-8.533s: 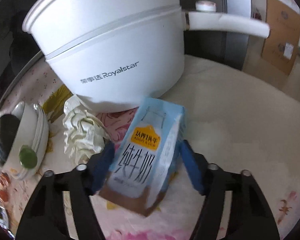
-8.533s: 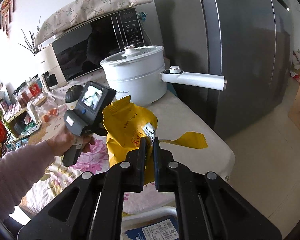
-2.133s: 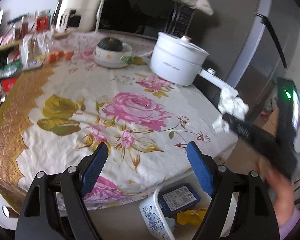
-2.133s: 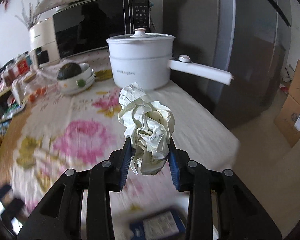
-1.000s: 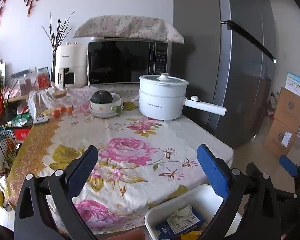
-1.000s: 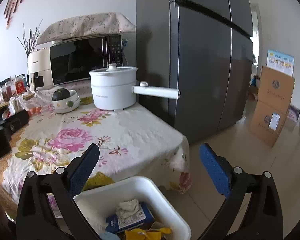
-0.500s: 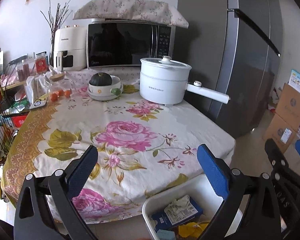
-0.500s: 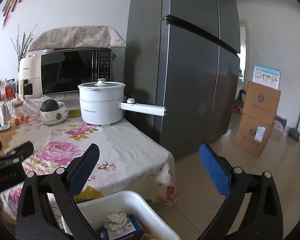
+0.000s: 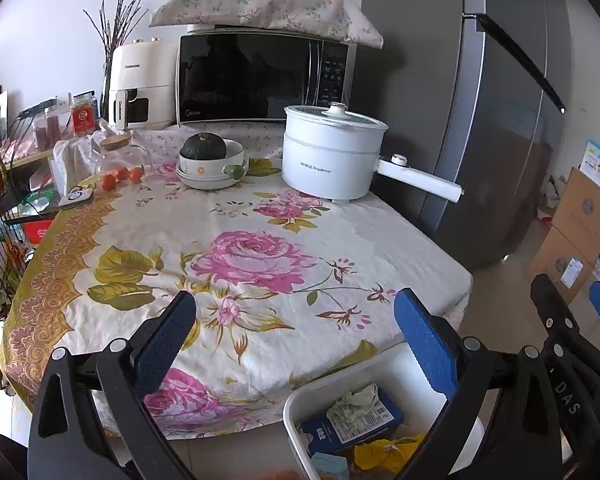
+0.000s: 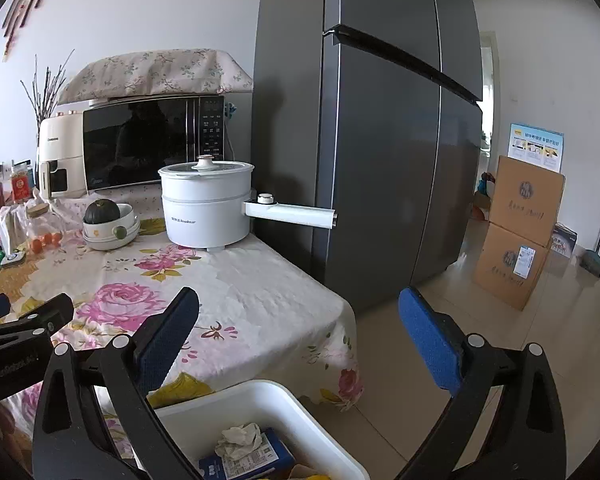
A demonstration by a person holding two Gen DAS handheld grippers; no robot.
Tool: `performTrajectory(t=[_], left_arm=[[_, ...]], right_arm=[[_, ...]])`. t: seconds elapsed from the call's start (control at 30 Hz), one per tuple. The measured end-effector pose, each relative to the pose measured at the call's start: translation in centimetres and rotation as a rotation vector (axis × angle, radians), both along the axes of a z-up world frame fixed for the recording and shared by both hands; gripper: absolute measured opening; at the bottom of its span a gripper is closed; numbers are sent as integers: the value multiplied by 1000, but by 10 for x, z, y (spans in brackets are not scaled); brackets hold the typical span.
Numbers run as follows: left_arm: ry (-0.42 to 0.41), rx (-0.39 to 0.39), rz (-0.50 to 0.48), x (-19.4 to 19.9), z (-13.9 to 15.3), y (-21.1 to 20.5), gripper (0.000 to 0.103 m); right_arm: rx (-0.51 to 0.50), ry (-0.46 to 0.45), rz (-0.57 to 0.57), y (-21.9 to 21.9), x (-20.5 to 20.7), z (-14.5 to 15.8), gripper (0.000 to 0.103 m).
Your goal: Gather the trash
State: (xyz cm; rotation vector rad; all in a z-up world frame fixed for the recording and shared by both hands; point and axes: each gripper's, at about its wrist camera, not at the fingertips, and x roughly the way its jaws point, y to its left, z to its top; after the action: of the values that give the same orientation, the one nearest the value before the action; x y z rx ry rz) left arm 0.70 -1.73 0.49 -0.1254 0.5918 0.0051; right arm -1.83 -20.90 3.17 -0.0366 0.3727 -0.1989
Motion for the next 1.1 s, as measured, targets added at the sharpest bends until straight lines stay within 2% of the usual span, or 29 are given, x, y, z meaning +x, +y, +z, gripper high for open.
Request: performTrajectory(t=[0.6, 1.1], left_arm=[[32, -11, -3, 3, -4, 1, 96], [15, 11, -14, 3, -3, -1, 96]], right_arm=[[10, 11, 13, 3, -2, -2, 96], [9, 34, 1, 1, 3, -3, 96]])
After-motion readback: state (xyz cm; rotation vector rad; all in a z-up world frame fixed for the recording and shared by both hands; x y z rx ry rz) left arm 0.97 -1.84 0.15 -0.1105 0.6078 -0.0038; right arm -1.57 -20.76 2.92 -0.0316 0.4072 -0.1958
